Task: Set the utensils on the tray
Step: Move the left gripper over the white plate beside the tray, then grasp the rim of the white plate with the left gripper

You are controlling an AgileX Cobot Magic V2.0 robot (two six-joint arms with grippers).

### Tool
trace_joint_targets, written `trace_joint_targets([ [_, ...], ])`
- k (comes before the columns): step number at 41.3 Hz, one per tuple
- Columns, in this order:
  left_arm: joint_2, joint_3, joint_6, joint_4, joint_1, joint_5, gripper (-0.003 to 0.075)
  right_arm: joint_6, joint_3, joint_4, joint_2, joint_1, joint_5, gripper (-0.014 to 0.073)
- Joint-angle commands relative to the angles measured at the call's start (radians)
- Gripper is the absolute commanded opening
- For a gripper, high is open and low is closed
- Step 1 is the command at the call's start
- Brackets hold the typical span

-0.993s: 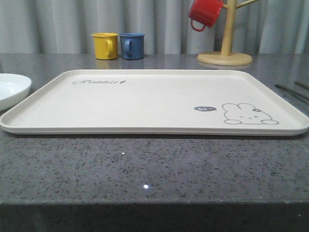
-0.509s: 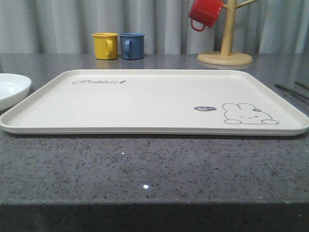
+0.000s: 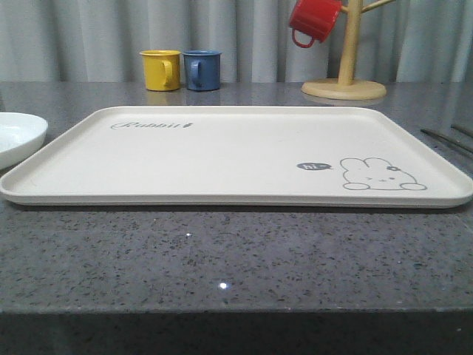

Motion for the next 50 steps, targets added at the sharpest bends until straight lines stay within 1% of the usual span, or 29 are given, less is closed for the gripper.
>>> trace_joint_targets([
  [1,0.059,-0.035,-0.008,0.007,-0.006,-0.044,0.0484,0.000,-0.034,-0.009,0.012,-0.004,-0.065,0.0467],
  [8,0.188,-0.096,-0.008,0.021,-0.006,-0.006,0.0484,0.000,-0.034,-0.009,0.012,-0.004,-0.065,0.0467],
  [11,0.264,-0.134,-0.008,0.021,0.012,0.019,0.0484,0.000,-0.034,-0.009,0.012,-0.004,-0.065,0.0467],
  [14,0.332,-0.174,-0.008,0.010,0.056,0.039,0.0484,0.000,-0.034,-0.009,0.012,-0.004,-0.065,0.0467],
  [18,0.412,-0.222,-0.004,-0.025,0.139,0.043,0.0484,0.000,-0.034,-0.009,0.012,-0.004,-0.065,0.0467],
  [21,0.462,-0.251,0.027,-0.076,0.197,0.043,0.0484,0.000,-0.034,-0.009,0.012,-0.004,-0.065,0.0467],
  [24,0.511,-0.278,0.111,-0.177,0.254,0.043,0.0484,0.000,-0.034,-0.009,0.012,-0.004,-0.065,0.0467],
  [30,0.607,-0.318,0.238,-0.344,0.322,0.030,0.0484,0.000,-0.034,-0.009,0.012,-0.004,-0.065,0.0467],
  [33,0.654,-0.342,0.249,-0.373,0.335,0.026,0.0484,0.000,-0.034,-0.009,0.012,-0.004,-0.065,0.0467],
  [39,0.743,-0.382,0.261,-0.379,0.335,0.010,0.0484,0.000,-0.034,-0.009,0.012,-0.004,-0.065,0.0467],
  [50,0.824,-0.415,0.261,-0.387,0.335,-0.010,0.0484,0.000,-0.034,-0.009,0.012,-0.004,-0.065,0.0467],
])
